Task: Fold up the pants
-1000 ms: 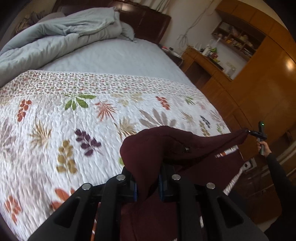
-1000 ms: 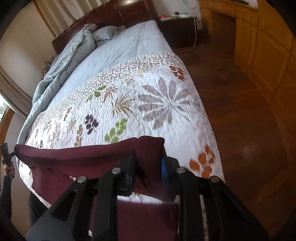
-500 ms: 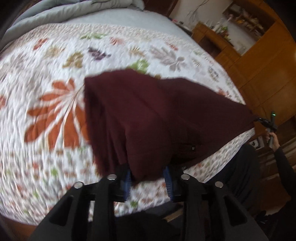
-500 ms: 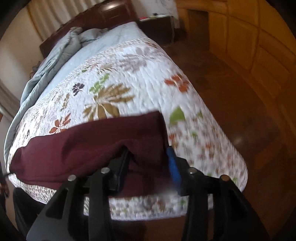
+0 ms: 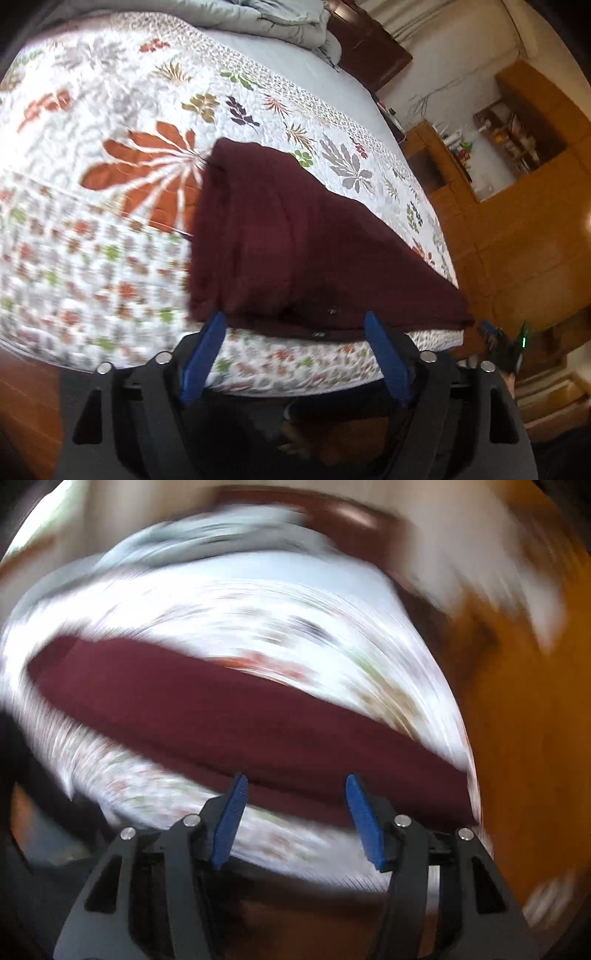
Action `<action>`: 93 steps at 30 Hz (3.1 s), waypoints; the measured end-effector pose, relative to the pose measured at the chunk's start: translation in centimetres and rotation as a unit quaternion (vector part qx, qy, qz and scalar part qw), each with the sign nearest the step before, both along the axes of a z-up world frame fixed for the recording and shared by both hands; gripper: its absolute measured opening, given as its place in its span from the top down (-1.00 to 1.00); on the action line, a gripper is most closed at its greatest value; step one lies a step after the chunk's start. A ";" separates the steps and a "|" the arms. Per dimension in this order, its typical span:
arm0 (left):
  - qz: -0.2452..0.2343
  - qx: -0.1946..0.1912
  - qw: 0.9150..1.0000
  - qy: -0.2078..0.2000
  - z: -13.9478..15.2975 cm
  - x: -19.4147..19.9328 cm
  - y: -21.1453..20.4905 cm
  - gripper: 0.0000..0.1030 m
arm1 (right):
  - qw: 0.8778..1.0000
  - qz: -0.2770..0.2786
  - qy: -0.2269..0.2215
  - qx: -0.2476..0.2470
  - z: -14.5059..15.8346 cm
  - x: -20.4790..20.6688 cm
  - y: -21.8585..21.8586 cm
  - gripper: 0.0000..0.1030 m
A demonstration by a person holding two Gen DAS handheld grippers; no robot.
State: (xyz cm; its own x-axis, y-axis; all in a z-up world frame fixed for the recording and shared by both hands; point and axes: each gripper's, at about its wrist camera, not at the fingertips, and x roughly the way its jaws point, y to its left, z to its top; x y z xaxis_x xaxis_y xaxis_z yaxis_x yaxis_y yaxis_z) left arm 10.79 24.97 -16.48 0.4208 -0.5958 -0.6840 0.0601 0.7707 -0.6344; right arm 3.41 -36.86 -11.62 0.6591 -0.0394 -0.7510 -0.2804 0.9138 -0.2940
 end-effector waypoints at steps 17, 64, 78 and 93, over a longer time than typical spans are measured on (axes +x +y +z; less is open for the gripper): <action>0.138 -0.242 0.956 0.090 -6.3 -1.2 2.8 -0.60 | 0.955 0.271 -0.014 -0.120 -6.0 -1.3 25.7 -0.20; 0.235 -0.081 0.967 0.049 -7.4 -0.6 1.5 0.50 | 0.907 0.305 -0.075 -0.282 -11.7 0.7 29.0 0.34; 0.228 -0.072 0.970 0.052 -7.4 0.3 1.4 0.64 | 0.898 0.302 -0.071 -0.312 -13.3 2.2 28.8 0.92; 0.227 -0.054 0.970 0.067 -7.2 0.4 1.2 0.45 | 0.903 0.289 -0.083 -0.307 -13.0 0.8 28.3 0.52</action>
